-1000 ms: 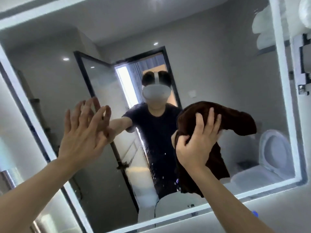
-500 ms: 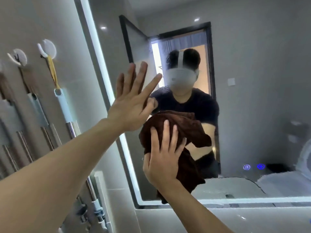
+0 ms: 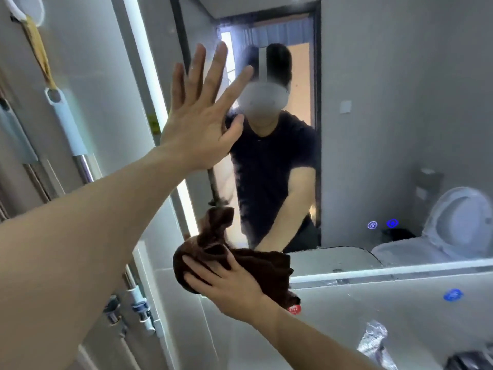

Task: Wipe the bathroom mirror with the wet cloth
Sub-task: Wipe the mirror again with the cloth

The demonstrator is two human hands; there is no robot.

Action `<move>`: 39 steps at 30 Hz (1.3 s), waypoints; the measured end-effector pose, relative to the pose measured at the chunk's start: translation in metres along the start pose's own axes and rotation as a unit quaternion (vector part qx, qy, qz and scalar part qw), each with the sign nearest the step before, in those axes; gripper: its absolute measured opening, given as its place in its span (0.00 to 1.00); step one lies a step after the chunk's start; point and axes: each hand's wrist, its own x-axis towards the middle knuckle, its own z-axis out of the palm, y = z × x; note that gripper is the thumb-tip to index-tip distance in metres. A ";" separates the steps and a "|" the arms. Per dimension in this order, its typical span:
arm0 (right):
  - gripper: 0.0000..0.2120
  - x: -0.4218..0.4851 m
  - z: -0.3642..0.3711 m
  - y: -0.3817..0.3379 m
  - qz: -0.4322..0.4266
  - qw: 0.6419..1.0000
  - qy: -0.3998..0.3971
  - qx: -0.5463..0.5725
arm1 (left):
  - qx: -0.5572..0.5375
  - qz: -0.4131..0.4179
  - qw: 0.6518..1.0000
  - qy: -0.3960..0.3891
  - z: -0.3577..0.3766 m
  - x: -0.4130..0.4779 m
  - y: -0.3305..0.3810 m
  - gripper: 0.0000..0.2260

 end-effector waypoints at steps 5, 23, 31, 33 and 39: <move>0.26 -0.047 -0.009 0.058 -0.062 0.997 0.032 -0.018 | 0.003 0.005 1.000 0.008 -0.002 0.000 0.001 0.32; 0.23 -0.322 -0.039 0.272 0.415 0.890 0.188 -0.001 | -0.021 0.202 0.977 0.058 0.023 0.048 0.200 0.35; 0.33 -0.278 -0.016 0.219 0.661 0.636 0.372 0.146 | 0.045 0.226 0.970 0.082 0.050 0.052 0.217 0.31; 0.32 -0.255 -0.015 0.203 0.695 0.572 0.405 0.161 | 0.048 0.227 0.969 0.080 0.050 0.051 0.218 0.32; 0.32 -0.164 -0.020 0.131 0.736 0.480 0.430 0.209 | 0.048 0.228 0.969 0.081 0.049 0.051 0.218 0.33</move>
